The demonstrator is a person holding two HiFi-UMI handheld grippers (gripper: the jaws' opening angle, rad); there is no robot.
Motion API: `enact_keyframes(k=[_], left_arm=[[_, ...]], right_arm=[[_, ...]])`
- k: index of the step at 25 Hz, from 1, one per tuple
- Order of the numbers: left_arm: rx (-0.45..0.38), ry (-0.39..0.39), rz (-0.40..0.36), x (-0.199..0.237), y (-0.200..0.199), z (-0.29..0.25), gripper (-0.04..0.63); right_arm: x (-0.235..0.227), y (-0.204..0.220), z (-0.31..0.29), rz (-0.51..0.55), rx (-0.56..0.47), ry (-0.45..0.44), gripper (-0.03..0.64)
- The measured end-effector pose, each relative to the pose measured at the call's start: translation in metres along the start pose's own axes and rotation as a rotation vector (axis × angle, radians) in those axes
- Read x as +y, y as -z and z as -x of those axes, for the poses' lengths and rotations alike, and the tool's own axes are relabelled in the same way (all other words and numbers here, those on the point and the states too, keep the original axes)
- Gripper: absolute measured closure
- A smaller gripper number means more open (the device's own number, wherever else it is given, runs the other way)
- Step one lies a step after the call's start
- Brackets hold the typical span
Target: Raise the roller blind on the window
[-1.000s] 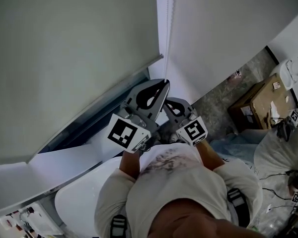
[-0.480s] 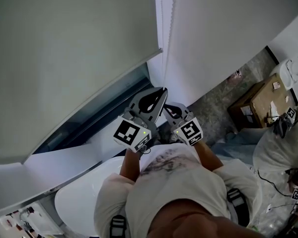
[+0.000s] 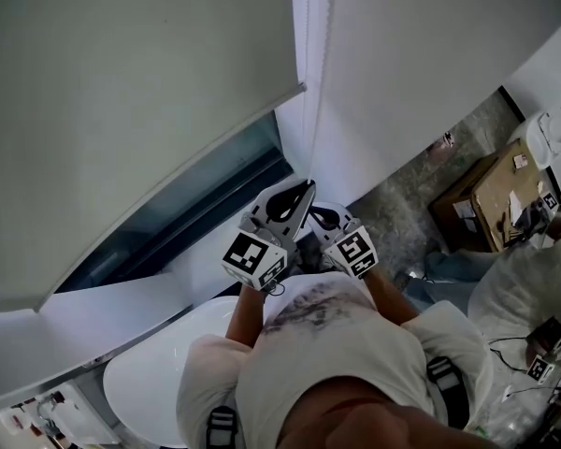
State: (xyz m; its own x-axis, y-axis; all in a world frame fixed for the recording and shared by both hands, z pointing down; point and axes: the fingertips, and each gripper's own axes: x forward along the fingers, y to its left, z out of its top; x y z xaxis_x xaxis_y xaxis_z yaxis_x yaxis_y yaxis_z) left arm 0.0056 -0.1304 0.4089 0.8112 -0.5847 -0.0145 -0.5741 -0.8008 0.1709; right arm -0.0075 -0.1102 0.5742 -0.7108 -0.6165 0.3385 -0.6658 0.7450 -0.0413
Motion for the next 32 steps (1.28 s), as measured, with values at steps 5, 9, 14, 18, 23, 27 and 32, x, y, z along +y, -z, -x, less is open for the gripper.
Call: enact_keyframes(k=[5, 9, 14, 18, 23, 27, 32], left_arm=[[0.042, -0.008, 0.020, 0.001, 0.023, 0.003, 0.589], [0.057, -0.013, 0.035, 0.001, 0.035, 0.006, 0.588], [0.050, -0.020, 0.036, 0.009, 0.035, 0.010, 0.588], [0.044, -0.021, 0.033, 0.008, 0.033, 0.009, 0.588], [0.042, -0.015, 0.025, 0.006, 0.032, 0.008, 0.588], [0.040, -0.016, 0.021, 0.006, 0.032, 0.009, 0.588], [0.038, -0.020, 0.015, 0.007, 0.031, 0.010, 0.588]], right_arm=[[0.002, 0.023, -0.005, -0.018, 0.049, -0.010, 0.555], [0.006, 0.036, -0.007, -0.030, 0.094, -0.026, 0.555], [0.009, 0.036, -0.009, -0.008, 0.111, -0.034, 0.555], [0.009, 0.027, -0.005, 0.006, 0.082, -0.032, 0.554], [0.011, 0.010, 0.005, -0.001, 0.025, -0.035, 0.554], [0.014, -0.004, 0.013, -0.002, 0.003, -0.043, 0.552], [0.007, -0.043, 0.035, -0.017, -0.067, -0.017, 0.530]])
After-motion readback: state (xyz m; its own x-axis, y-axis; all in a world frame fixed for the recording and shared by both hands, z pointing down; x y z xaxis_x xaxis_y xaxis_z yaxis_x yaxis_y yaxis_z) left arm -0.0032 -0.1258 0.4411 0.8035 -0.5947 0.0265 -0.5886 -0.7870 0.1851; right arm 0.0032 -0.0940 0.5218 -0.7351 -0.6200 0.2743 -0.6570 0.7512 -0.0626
